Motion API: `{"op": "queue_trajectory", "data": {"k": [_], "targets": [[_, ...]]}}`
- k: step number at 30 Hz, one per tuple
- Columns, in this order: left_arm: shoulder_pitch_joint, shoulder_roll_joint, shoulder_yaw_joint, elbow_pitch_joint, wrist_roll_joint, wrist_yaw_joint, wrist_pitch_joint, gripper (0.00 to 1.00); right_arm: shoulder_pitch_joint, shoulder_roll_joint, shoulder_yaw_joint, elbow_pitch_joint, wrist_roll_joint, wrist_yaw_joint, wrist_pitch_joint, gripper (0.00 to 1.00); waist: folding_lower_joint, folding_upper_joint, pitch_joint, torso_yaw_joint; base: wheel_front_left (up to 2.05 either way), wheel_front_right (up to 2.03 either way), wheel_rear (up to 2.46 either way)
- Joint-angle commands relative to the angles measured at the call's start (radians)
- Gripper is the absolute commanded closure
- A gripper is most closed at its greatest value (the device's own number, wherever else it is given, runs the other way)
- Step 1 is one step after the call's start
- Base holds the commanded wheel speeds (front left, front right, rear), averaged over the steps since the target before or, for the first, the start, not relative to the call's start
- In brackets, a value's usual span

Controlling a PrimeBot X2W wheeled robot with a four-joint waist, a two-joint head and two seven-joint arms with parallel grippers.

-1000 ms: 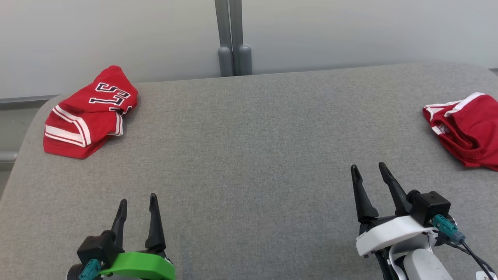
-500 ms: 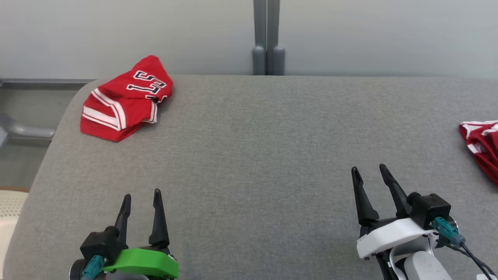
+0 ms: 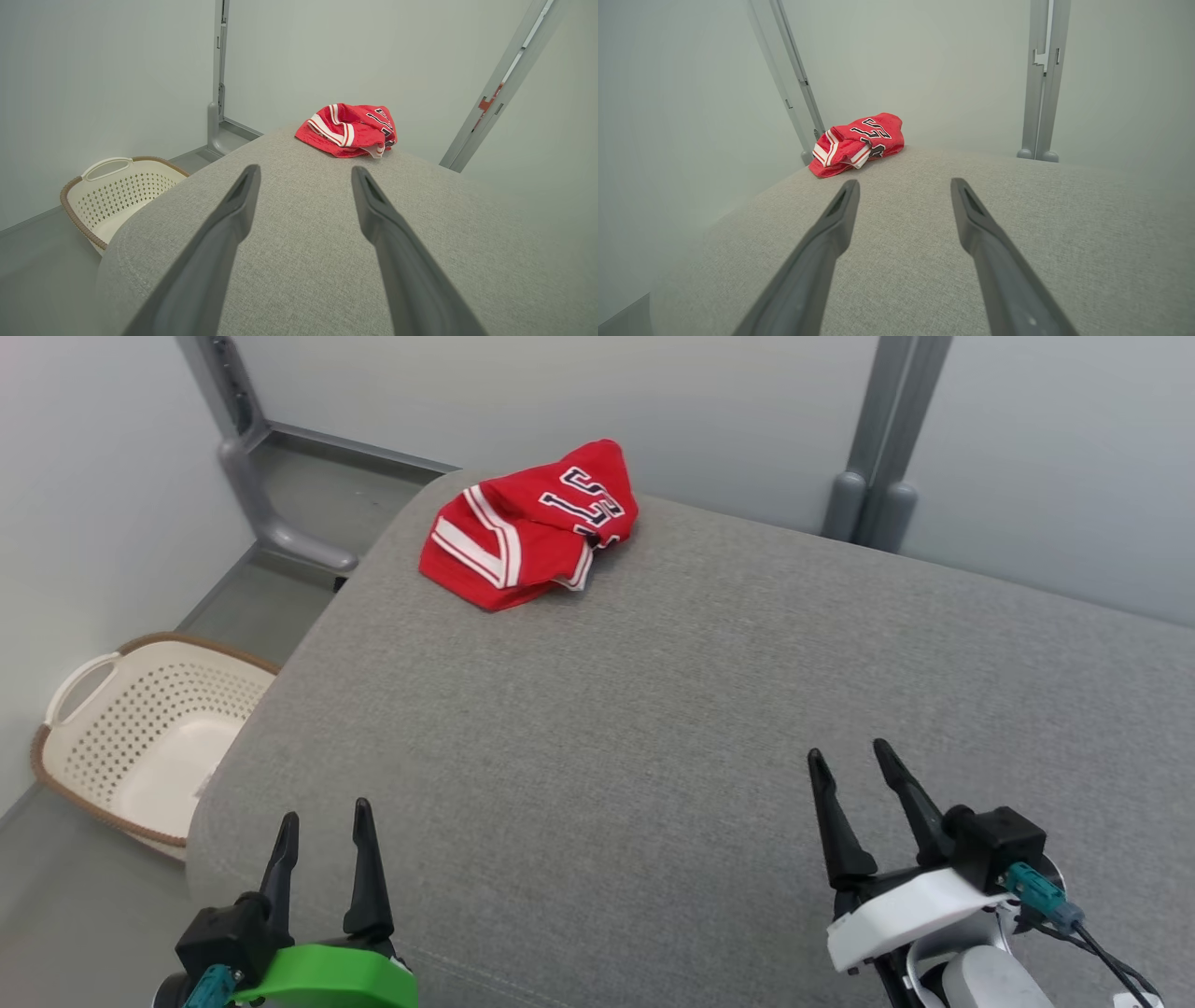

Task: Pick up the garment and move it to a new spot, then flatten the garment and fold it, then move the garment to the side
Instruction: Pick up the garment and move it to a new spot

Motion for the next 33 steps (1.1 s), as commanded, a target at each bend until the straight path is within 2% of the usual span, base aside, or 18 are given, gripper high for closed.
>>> {"op": "queue_trajectory", "data": {"k": [1,12,21,26,33], "targets": [[0.019,0.002,0.007,-0.012,-0.003,0.006,0.000,0.00,-0.020,-0.001,0.015,0.002,0.001,0.000,0.002,0.00,0.0000,-0.0001,0.002,0.105,0.00,0.00,0.00],[0.064,0.002,0.022,-0.070,-0.025,0.030,0.000,0.00,-0.074,-0.002,0.096,0.034,0.014,0.000,0.007,0.00,0.0000,-0.0001,0.020,0.115,0.00,0.00,0.00],[-0.039,0.022,0.012,-0.021,0.007,-0.011,0.000,0.00,-0.056,-0.002,0.025,0.005,-0.033,0.000,0.010,0.00,0.0000,-0.0001,0.073,0.113,0.00,0.00,0.00],[-0.204,0.080,0.023,0.005,0.026,-0.036,0.006,0.00,-0.089,-0.002,0.003,-0.057,-0.080,0.000,0.043,0.00,0.0000,-0.0001,0.167,0.038,0.00,0.00,0.00],[-0.560,0.196,0.034,0.041,0.070,-0.073,0.076,0.00,-0.153,-0.002,-0.014,-0.148,-0.148,0.000,0.090,0.00,0.0000,-0.0001,0.328,-0.113,0.00,0.00,0.00]]}}
